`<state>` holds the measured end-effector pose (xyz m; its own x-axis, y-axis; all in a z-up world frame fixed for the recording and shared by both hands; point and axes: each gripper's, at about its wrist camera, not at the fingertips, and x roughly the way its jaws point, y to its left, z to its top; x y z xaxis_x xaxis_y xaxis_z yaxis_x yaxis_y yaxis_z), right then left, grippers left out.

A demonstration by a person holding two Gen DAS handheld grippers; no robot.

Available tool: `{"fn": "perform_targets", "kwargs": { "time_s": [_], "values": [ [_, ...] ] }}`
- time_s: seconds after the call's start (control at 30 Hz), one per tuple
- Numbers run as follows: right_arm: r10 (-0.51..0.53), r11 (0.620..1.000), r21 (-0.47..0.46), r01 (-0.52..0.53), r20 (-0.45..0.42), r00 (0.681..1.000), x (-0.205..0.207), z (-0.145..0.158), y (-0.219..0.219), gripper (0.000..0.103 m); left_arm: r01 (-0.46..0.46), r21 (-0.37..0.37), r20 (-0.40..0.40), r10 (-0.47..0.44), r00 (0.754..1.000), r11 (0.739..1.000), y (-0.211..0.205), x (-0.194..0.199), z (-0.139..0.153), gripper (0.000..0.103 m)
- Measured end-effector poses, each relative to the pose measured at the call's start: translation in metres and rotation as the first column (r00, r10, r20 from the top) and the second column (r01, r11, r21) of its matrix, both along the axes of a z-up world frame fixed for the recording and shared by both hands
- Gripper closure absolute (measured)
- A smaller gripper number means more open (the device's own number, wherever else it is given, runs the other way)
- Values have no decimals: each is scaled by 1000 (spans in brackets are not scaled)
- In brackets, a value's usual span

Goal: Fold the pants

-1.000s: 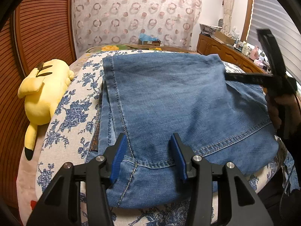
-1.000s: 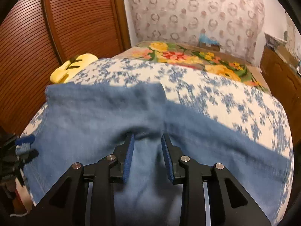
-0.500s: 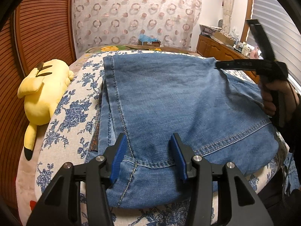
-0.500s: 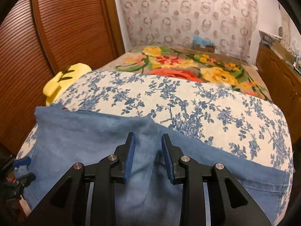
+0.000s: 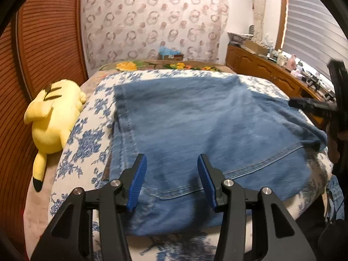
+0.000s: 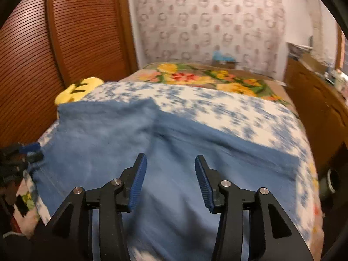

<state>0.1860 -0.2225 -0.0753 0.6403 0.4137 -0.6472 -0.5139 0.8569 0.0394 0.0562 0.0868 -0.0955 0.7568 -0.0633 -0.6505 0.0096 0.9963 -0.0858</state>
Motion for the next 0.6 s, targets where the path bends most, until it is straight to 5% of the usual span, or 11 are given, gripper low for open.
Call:
{"fn": "perform_targets", "kwargs": {
  "time_s": [0.3, 0.6],
  "values": [
    [-217, 975, -41, 217, 7, 976, -41, -11, -110, 49, 80, -4, 59, -79, 995, 997, -42, 3, 20, 55],
    [-308, 951, -2, 309, -64, 949, -60, -33, -164, 49, 159, 20, 43, -159, 986, 987, -87, 20, 21, 55]
  ]
}}
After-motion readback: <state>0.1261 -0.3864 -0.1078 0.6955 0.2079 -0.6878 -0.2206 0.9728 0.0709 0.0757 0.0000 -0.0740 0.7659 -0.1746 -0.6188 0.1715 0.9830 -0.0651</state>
